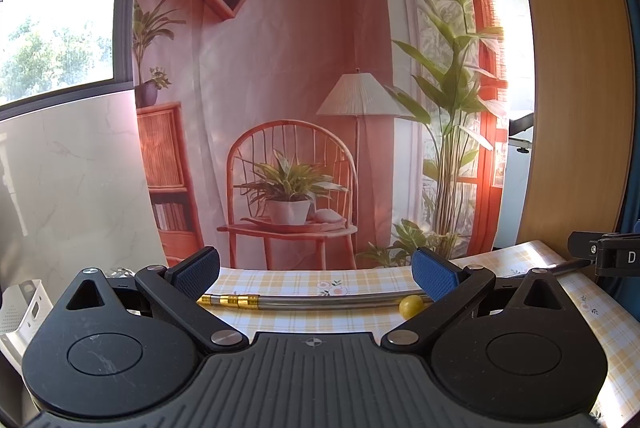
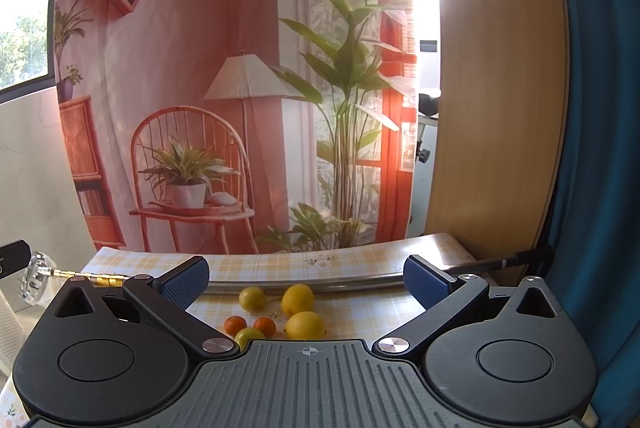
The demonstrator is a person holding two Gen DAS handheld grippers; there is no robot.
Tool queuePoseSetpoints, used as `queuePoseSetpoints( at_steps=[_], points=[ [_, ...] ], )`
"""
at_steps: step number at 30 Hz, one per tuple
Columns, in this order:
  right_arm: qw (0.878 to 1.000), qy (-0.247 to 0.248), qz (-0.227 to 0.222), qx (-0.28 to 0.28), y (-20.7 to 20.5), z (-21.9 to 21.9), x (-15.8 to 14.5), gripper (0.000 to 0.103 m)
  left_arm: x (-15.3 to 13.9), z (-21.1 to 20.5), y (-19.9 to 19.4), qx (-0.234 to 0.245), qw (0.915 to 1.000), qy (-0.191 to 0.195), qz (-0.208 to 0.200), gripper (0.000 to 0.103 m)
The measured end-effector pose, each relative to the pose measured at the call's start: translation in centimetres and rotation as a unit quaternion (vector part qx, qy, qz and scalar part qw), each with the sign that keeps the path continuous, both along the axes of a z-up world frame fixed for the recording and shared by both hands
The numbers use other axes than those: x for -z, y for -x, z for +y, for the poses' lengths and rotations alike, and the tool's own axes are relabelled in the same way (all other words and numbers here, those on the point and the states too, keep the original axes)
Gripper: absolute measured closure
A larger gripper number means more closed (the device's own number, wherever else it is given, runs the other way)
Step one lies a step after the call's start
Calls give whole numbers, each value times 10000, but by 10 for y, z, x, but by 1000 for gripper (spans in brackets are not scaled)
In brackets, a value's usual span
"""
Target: Organize fruits
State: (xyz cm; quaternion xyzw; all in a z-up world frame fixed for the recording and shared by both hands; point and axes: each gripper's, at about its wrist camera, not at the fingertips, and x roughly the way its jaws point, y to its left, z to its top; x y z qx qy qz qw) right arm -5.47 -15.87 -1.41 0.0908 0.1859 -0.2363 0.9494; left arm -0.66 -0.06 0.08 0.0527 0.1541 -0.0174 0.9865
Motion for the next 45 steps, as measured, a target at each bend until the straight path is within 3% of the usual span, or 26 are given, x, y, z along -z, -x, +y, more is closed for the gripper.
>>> queuePoseSetpoints(
  at_steps=[18,28,35,41,45],
  points=[
    [10000,-6,11,2,0,0,1,0,0,0,-1,-33,10000,-44,8,0],
    [9999,-30,168,-22,-13,-8,6,0,7,4,-11,-290,9993,-121,182,0],
    [9984,-519,-236,-19,-15,-28,31,0,20,17,-28,-74,9996,0,276,0],
    [9995,-303,-8,11,-29,-30,65,0,45,22,-41,51,9991,253,331,0],
    [10000,-58,56,-38,-36,-24,86,0,62,23,-51,36,9987,167,490,0]
  ],
)
